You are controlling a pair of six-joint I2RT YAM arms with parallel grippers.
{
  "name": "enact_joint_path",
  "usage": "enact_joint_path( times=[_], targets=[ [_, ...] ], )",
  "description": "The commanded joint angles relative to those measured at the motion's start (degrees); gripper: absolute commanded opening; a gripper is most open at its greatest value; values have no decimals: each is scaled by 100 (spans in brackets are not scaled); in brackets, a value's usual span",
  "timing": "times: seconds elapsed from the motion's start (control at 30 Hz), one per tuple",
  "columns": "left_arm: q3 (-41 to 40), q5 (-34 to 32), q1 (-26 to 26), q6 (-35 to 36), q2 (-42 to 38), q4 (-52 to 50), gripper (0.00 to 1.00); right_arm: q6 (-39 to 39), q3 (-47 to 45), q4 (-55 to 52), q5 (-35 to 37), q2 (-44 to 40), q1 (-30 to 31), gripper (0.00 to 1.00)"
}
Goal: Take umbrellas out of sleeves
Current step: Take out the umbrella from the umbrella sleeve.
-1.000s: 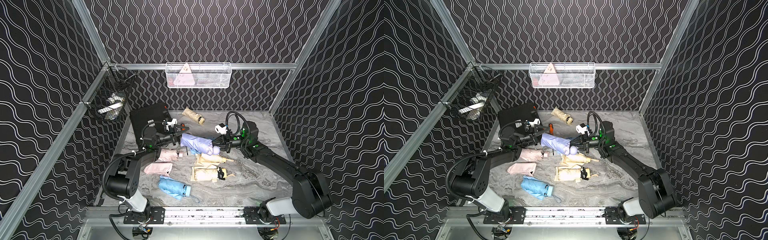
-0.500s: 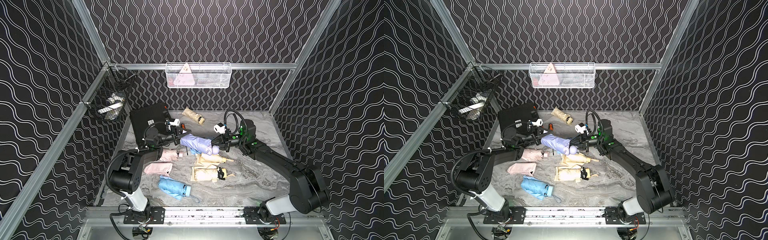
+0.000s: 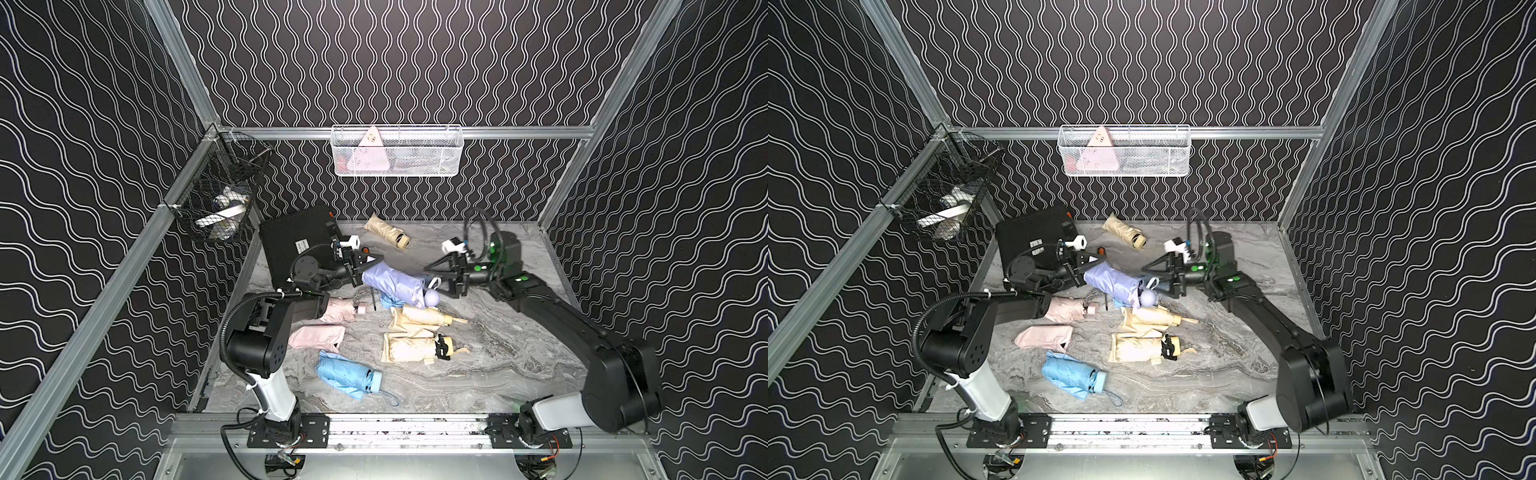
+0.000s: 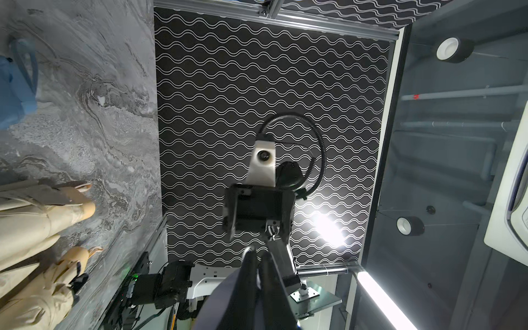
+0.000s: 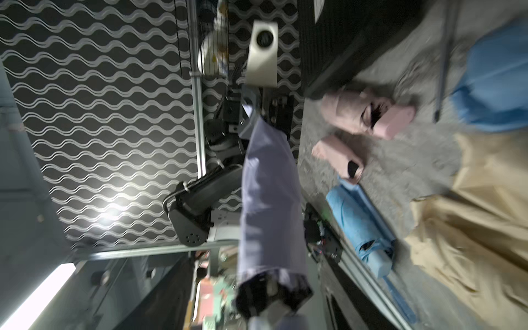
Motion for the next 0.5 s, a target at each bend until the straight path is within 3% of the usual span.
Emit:
enact_joint_path(
  times=[0.0, 0.07, 0.23, 0.47],
  targets=[
    [140, -17, -9, -395, 45, 454, 0, -421, -246, -943, 564, -376, -89, 72],
    [187, -7, -9, -412, 57, 458, 0, -60, -448, -758, 282, -447, -73, 70],
    [176, -33, -44, -412, 22, 455, 0, 158, -696, -1066, 392, -704, -8, 63],
    [153, -112, -97, -399, 6, 454, 0, 1280, -1471, 274, 767, -909, 924, 61]
  ],
)
